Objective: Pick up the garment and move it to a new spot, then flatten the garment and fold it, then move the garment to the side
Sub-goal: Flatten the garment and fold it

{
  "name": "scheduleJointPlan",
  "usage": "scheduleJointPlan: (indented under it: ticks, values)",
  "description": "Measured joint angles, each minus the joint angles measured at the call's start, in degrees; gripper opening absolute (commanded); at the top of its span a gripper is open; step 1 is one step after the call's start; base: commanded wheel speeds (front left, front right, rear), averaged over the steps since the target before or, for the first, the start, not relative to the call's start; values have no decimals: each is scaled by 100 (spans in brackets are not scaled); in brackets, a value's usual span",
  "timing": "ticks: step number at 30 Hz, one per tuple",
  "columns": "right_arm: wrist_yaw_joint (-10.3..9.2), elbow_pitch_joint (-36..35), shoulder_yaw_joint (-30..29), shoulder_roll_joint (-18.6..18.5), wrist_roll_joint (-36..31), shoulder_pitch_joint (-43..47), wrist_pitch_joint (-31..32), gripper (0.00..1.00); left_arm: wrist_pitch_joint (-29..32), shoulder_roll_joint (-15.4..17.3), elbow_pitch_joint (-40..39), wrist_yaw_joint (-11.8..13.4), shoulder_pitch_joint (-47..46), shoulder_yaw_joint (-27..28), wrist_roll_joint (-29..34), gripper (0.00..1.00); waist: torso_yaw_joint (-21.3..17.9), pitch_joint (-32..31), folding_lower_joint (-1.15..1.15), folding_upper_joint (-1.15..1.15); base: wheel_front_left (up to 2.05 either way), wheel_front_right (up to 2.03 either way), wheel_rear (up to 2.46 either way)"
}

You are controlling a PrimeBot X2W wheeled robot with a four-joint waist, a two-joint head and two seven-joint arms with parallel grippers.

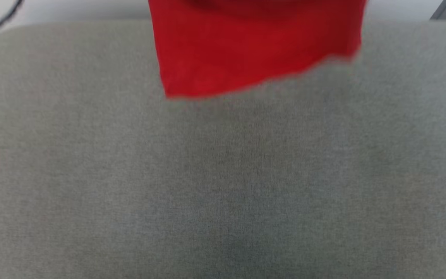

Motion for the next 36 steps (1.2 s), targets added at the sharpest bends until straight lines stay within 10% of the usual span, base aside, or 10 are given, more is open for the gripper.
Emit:
scheduleJointPlan:
  ticks: [9,14,26,36]
  values:
    - [0,1326,394,5,-1021,-1144,-2239,0,-2373,-524,1079,-48,-967,122,920,0,12,712,0,0,0,0,0]
    - [0,1844,844,53,-913,-1181,-2401,0,-2870,-787,1675,-342,-837,74,978,0,72,919,0,0,0,0,0]
    - [0,1593,1856,-446,750,449,-1399,0,-1561,-996,2637,-965,962,-315,363,0,278,860,0,0,0,0,0]
    - [0,364,1916,-1156,1968,2323,-215,0,-447,-542,1880,-901,2824,-357,-353,0,332,517,0,0,0,0,0]
